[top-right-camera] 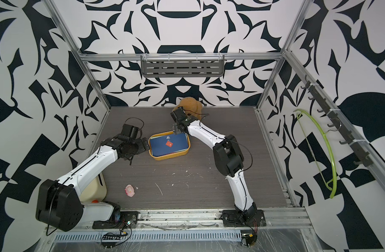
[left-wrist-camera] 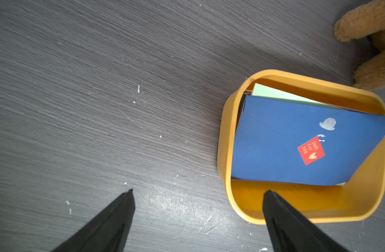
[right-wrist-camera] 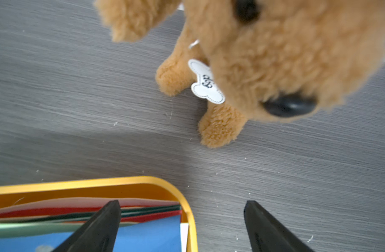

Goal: Put the sealed envelopes into the storage box
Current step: Adjust the envelope in the storage box.

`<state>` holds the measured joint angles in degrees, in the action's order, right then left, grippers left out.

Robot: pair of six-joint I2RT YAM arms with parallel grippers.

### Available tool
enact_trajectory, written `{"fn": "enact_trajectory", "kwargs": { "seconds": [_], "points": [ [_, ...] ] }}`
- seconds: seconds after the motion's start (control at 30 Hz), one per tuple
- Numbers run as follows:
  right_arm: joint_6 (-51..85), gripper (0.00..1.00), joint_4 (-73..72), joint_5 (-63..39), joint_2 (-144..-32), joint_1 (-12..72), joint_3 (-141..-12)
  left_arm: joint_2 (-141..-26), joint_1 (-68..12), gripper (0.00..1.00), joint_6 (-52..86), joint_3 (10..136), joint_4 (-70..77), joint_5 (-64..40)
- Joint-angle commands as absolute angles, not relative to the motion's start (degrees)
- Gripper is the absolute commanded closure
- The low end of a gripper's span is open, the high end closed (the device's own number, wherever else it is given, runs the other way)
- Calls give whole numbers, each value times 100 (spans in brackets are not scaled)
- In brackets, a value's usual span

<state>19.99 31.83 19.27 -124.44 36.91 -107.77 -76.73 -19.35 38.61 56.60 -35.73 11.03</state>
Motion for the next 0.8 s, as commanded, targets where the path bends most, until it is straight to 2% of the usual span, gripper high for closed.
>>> {"fn": "enact_trajectory", "kwargs": {
  "seconds": [0.0, 0.77],
  "points": [
    [2015, 5, 3136, 2024, -12537, 3609, -10944, -7603, -1925, 1, 3851, 5592, -3629, 1071],
    [1825, 4, 3041, 2091, -11705, 3498, -10048, -7682, -1925, 1, 3722, 5675, -3655, 1057]
  ]
}}
